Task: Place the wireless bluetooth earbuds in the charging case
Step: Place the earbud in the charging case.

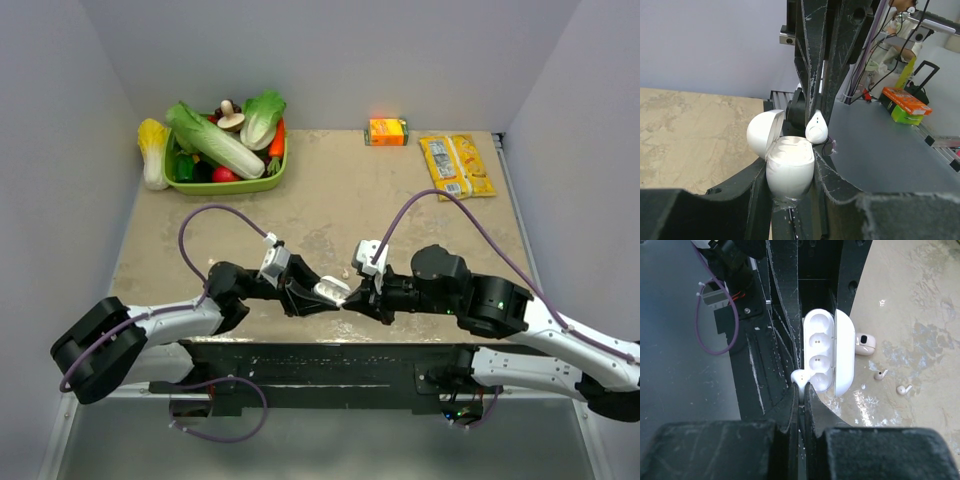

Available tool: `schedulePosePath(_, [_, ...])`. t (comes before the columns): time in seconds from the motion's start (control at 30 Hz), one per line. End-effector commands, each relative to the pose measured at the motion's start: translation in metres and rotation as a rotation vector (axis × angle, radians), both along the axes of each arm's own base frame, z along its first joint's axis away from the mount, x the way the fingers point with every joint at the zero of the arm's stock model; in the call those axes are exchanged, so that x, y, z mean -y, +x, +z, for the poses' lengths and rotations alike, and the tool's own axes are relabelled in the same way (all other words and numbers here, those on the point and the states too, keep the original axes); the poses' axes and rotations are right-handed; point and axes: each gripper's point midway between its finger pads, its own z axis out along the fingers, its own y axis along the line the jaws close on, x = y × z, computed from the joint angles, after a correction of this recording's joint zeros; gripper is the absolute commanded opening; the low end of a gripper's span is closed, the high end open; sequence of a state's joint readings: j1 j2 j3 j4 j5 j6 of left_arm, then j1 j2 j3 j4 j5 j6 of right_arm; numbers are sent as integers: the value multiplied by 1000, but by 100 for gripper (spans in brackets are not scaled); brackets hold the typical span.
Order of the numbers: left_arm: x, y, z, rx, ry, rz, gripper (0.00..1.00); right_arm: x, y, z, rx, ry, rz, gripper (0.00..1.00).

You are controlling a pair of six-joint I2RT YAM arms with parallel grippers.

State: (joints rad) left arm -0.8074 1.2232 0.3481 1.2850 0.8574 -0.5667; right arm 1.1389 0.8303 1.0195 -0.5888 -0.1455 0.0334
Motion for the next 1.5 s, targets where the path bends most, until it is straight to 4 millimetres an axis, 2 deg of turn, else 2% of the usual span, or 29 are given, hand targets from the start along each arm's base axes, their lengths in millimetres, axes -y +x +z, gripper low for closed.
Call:
schedulePosePath(0.0, [-1, -10, 32, 80, -85, -58, 0, -6, 7, 23, 63, 53, -8, 0])
schedulePosePath(0.1, [-1, -10, 30, 76, -84, -59, 0, -7, 10, 27, 76, 68, -19, 0])
schedulePosePath(0.4, [-2, -12, 29, 74, -95, -64, 0, -8, 23, 18, 89, 39, -81, 0])
schedulePosePath(0.8, [-2, -6, 44, 103, -143, -23, 0, -9, 16, 8, 63, 19, -50, 0])
schedulePosePath(0.97, [-2, 0, 50, 109, -165, 13, 0, -8, 18, 10, 64, 28, -70, 0])
schedulePosePath(1.1, [-1, 3, 51, 112, -174, 23, 0, -8, 20, 11, 67, 35, -82, 8])
schedulePosePath(1.13, [0, 3, 52, 111, -175, 24, 0, -7, 20, 11, 64, 36, -86, 14])
schedulePosePath(1.27, [0, 3, 49, 107, -171, 24, 0, -4, 25, 18, 72, 59, -127, 26])
schedulePosePath(1.37, [0, 4, 46, 100, -166, 27, 0, 1, 28, 29, 82, 106, -163, 32])
schedulePosePath(1.47, [-1, 4, 44, 94, -164, 32, 0, 11, 33, 53, 104, 194, -224, 40])
